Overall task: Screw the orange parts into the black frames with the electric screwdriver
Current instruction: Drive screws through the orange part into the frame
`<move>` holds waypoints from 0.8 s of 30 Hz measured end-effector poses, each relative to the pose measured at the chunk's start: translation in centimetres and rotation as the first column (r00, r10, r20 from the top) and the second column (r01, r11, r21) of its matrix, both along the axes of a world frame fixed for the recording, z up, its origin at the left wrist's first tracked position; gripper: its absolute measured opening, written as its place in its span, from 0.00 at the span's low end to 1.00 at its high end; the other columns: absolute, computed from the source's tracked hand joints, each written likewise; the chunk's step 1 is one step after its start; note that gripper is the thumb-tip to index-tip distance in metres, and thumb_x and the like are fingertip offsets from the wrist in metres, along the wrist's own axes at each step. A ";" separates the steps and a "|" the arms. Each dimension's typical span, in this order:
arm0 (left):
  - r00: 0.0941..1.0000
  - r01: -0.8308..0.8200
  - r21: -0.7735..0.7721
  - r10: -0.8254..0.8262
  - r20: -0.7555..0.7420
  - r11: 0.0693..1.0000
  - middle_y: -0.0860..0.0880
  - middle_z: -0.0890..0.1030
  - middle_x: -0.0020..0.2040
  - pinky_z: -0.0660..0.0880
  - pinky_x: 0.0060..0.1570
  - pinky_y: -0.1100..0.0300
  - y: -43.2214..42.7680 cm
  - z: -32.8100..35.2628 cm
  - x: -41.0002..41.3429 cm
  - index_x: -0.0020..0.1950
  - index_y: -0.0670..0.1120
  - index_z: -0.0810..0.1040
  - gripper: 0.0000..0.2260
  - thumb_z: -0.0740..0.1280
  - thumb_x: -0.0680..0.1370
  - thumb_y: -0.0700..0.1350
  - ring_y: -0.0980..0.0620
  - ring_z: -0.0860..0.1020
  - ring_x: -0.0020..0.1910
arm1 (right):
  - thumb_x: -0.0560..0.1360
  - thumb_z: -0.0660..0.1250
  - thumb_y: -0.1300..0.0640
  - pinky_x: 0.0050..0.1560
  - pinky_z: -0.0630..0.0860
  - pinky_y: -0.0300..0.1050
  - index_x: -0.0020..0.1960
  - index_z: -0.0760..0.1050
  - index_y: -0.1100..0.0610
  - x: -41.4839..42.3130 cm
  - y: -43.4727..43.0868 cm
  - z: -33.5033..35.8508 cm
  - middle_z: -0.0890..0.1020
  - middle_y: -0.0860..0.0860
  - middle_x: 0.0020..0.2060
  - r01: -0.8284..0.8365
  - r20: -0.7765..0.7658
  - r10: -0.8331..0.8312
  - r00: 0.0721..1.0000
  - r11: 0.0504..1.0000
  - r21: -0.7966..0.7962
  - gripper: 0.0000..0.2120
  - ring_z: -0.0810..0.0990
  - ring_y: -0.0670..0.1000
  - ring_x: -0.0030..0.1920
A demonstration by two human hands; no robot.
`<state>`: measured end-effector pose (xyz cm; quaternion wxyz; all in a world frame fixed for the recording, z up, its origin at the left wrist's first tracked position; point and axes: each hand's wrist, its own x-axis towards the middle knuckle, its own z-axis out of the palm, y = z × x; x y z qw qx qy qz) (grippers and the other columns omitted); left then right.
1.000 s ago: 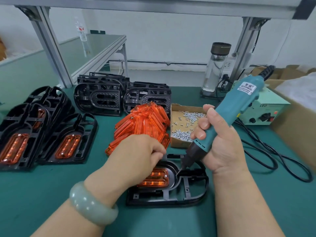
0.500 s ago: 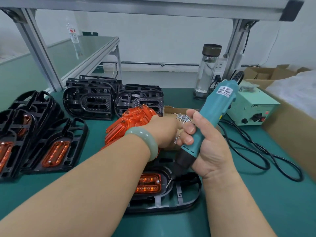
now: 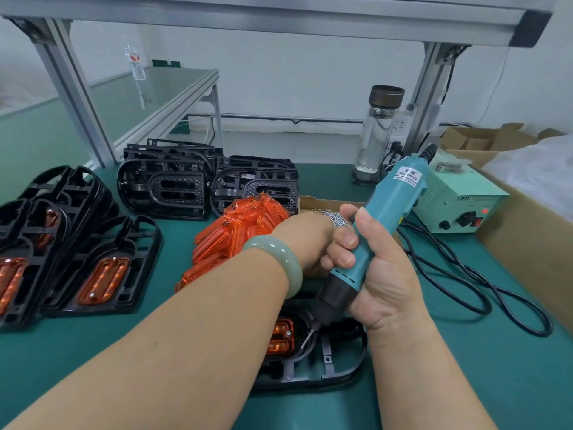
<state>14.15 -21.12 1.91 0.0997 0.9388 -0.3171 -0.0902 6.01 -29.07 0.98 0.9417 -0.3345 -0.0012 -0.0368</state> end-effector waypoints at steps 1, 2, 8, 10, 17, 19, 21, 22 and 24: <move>0.997 0.015 0.092 -0.022 0.075 0.996 0.49 0.66 0.32 0.73 0.47 0.53 -0.1 -0.1 0.1 0.42 0.42 0.74 0.09 0.57 0.79 0.40 0.44 0.73 0.40 | 0.69 0.66 0.53 0.27 0.69 0.37 0.49 0.73 0.54 0.0 0.0 0.0 0.69 0.47 0.26 0.000 0.002 0.000 1.000 1.000 -0.001 0.10 0.67 0.43 0.21; 0.991 0.025 0.144 -0.043 0.127 0.989 0.50 0.67 0.32 0.73 0.45 0.55 -0.1 0.0 0.2 0.42 0.43 0.75 0.08 0.58 0.78 0.41 0.44 0.73 0.40 | 0.69 0.66 0.53 0.28 0.69 0.37 0.48 0.73 0.54 0.1 0.0 0.0 0.69 0.47 0.26 0.002 0.004 -0.002 1.000 1.000 -0.001 0.10 0.67 0.43 0.21; 0.990 -0.038 -0.170 0.060 0.131 0.985 0.53 0.74 0.31 0.66 0.39 0.63 0.7 -0.7 0.1 0.33 0.52 0.70 0.09 0.66 0.70 0.42 0.48 0.75 0.37 | 0.69 0.65 0.52 0.28 0.69 0.37 0.48 0.73 0.54 0.2 -0.2 0.0 0.69 0.46 0.26 -0.004 0.030 0.003 1.000 0.999 0.038 0.09 0.67 0.43 0.22; 0.988 -0.103 -0.353 0.135 0.068 0.930 0.50 0.81 0.39 0.67 0.40 0.64 0.9 -0.8 -0.2 0.41 0.51 0.79 0.05 0.66 0.72 0.41 0.49 0.78 0.43 | 0.70 0.65 0.52 0.28 0.70 0.37 0.48 0.73 0.54 0.1 -0.2 0.0 0.69 0.46 0.26 -0.001 0.033 -0.001 0.999 0.998 0.057 0.09 0.67 0.43 0.21; 0.949 -0.255 -0.689 0.313 -0.043 0.678 0.56 0.78 0.37 0.72 0.44 0.67 2.5 -0.6 -0.6 0.47 0.46 0.82 0.04 0.70 0.74 0.41 0.57 0.77 0.39 | 0.71 0.64 0.52 0.27 0.72 0.36 0.47 0.74 0.54 0.2 -0.2 -0.1 0.69 0.46 0.26 0.029 0.025 -0.031 0.999 0.998 0.064 0.08 0.68 0.43 0.21; 0.931 -0.321 -0.754 0.337 -0.141 0.572 0.57 0.80 0.37 0.73 0.39 0.71 3.4 -0.4 -1.1 0.46 0.48 0.82 0.04 0.70 0.74 0.41 0.59 0.78 0.37 | 0.71 0.65 0.52 0.27 0.72 0.36 0.48 0.73 0.54 0.3 -0.2 -0.1 0.69 0.46 0.26 0.053 0.025 -0.055 0.998 0.996 0.072 0.08 0.68 0.43 0.21; 0.906 -0.402 -0.806 0.319 -0.279 0.435 0.55 0.82 0.39 0.75 0.38 0.72 4.3 -0.3 -2.1 0.44 0.53 0.81 0.07 0.69 0.74 0.40 0.59 0.79 0.37 | 0.70 0.65 0.52 0.28 0.72 0.36 0.48 0.73 0.53 0.3 0.0 -0.2 0.69 0.45 0.27 0.073 0.021 -0.075 0.997 0.992 0.101 0.08 0.69 0.43 0.22; 0.894 -0.432 -0.813 0.305 -0.328 0.390 0.55 0.83 0.38 0.76 0.38 0.72 4.8 -0.3 -2.8 0.43 0.54 0.80 0.09 0.69 0.74 0.39 0.60 0.80 0.38 | 0.70 0.66 0.52 0.28 0.72 0.36 0.48 0.73 0.53 0.4 0.0 -0.2 0.69 0.45 0.27 0.089 0.017 -0.091 0.996 0.989 0.115 0.08 0.68 0.43 0.22; 0.868 -0.488 -0.815 0.275 -0.415 0.311 0.55 0.83 0.35 0.78 0.38 0.70 5.9 -0.6 -4.0 0.41 0.54 0.80 0.10 0.69 0.74 0.38 0.61 0.81 0.36 | 0.70 0.66 0.52 0.29 0.72 0.37 0.47 0.72 0.52 0.5 0.2 -0.2 0.69 0.45 0.27 0.133 0.007 -0.135 0.991 0.981 0.142 0.08 0.68 0.42 0.23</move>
